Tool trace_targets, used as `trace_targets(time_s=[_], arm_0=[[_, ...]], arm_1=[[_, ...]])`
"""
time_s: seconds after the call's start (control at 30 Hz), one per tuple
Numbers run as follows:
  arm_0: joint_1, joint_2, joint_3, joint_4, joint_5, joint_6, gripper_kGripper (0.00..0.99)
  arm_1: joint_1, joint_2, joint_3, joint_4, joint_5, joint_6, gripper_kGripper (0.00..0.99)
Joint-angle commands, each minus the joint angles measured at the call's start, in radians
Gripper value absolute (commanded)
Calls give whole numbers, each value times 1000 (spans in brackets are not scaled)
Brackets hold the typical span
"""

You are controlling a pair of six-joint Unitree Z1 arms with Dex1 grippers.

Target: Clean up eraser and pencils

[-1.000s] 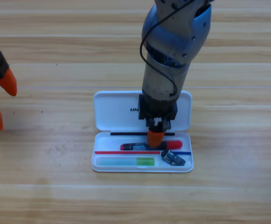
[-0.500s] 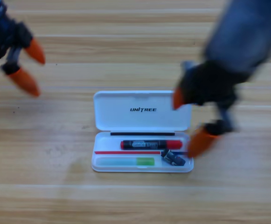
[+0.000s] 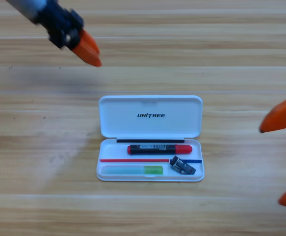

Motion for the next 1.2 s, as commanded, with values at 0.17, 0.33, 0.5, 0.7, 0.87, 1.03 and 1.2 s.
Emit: trace_targets(time_s=[0.17,0.33,0.5,0.7,0.87,1.03,1.2], arm_0=[[1,233,-24,1,-142,-2,0],[-18,257,-24,34,-160,-13,0],[-45,253,-32,69,-182,-8,0],[-97,228,-67,155,-182,9,0],[-144,190,-58,196,-177,18,0],[-175,136,-17,201,-159,18,0],[-198,88,32,201,-127,18,0]], arm_1=[[-35,-23,58,-70,26,11,985],[-31,7,34,-76,43,11,985],[-29,35,17,-76,49,12,985],[-18,44,18,-76,56,14,985],[-17,49,17,-76,63,15,985],[-15,64,17,-76,68,17,985],[-15,85,17,-76,68,17,985]])
